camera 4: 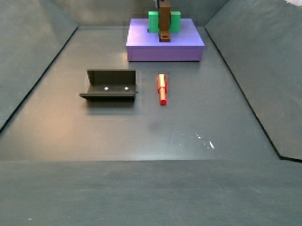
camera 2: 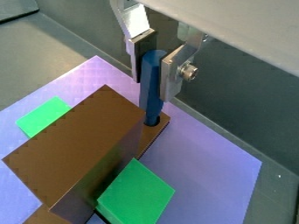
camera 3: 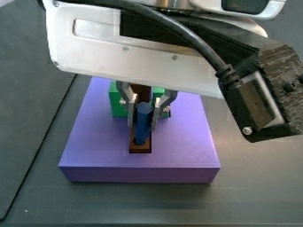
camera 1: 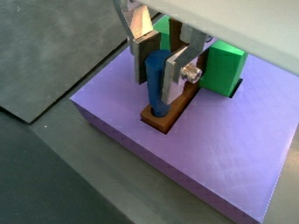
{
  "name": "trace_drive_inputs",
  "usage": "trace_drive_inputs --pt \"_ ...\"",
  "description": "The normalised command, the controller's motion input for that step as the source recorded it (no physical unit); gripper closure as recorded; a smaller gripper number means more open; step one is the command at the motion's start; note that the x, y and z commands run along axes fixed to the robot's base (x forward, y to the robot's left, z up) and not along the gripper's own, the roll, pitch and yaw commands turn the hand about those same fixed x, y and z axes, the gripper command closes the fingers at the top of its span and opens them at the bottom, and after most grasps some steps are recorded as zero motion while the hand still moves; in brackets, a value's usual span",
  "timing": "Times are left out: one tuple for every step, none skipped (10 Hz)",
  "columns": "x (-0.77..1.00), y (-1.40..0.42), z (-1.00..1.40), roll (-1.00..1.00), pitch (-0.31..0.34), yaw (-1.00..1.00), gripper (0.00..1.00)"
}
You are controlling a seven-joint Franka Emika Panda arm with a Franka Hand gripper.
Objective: Pick up the blue object. Move up. Place the blue object on the fixture. Regrasp the blue object. Move to above the board. Insert the blue object.
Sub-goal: Insert the blue object.
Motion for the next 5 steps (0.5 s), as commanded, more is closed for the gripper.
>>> trace_drive_inputs --pt "-0.04 -0.01 -0.63 0.22 0.046 0.00 1.00" --pt "0.00 0.00 -0.52 0.10 0.010 0.00 1.00" --pt "0.26 -0.02 -0.35 0.06 0.074 0.00 1.00" --pt "0.58 0.00 -0.49 0.01 0.111 0.00 1.00" --pt "0.31 0.00 -0.58 0.05 0.104 0.00 1.00"
